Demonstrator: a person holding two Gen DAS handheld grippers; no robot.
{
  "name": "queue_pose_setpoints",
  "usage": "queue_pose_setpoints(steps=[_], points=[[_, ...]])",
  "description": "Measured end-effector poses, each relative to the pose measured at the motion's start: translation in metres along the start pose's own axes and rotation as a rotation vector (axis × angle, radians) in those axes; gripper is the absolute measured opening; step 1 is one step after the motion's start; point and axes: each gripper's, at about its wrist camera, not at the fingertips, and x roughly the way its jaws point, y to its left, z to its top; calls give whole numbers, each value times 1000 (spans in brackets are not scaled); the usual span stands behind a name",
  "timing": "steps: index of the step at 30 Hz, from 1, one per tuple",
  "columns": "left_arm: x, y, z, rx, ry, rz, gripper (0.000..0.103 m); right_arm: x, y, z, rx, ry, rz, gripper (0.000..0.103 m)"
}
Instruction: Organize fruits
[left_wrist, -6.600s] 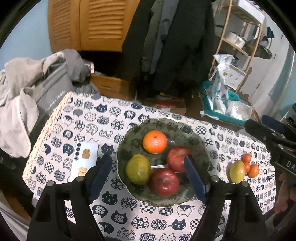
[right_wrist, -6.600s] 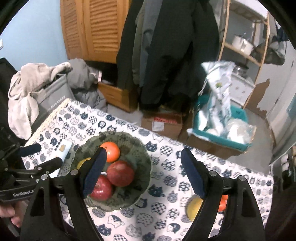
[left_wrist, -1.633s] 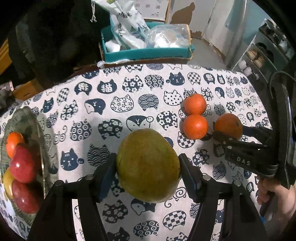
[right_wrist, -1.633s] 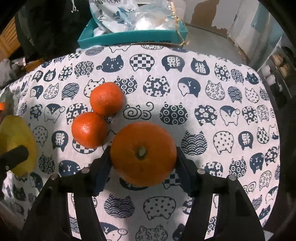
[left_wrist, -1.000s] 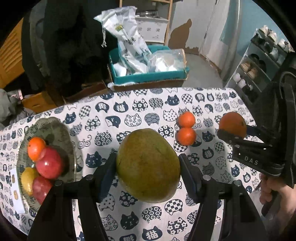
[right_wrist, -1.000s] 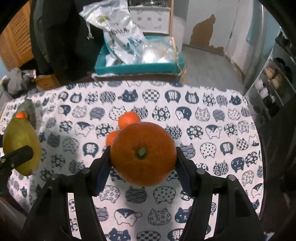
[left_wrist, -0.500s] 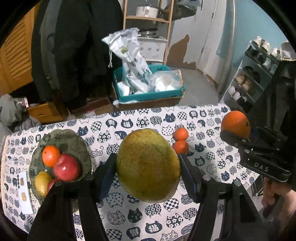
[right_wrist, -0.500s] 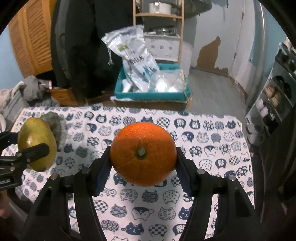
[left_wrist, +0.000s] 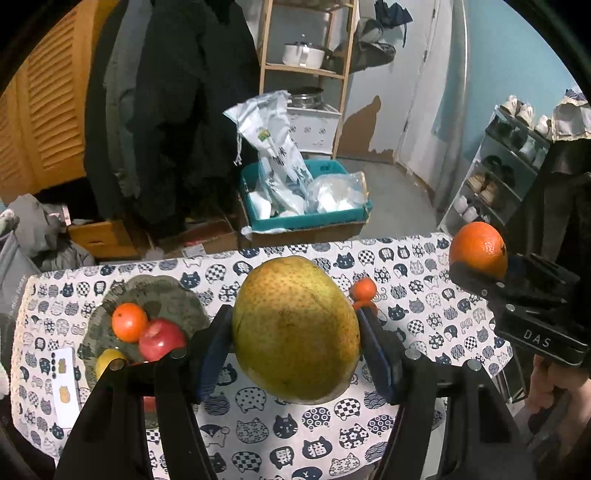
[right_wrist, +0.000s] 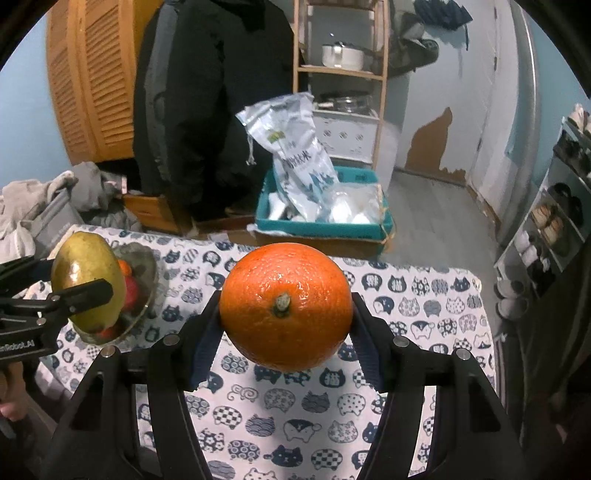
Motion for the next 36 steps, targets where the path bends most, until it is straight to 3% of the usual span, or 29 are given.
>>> queue_pose_setpoints(steps=[19, 36], points=[[-22, 57, -3, -84, -43, 60, 68, 4, 64, 30, -86, -32, 89, 65], [-30, 131, -12, -190, -40, 156, 68, 37, 126, 48, -139, 6, 170, 65]])
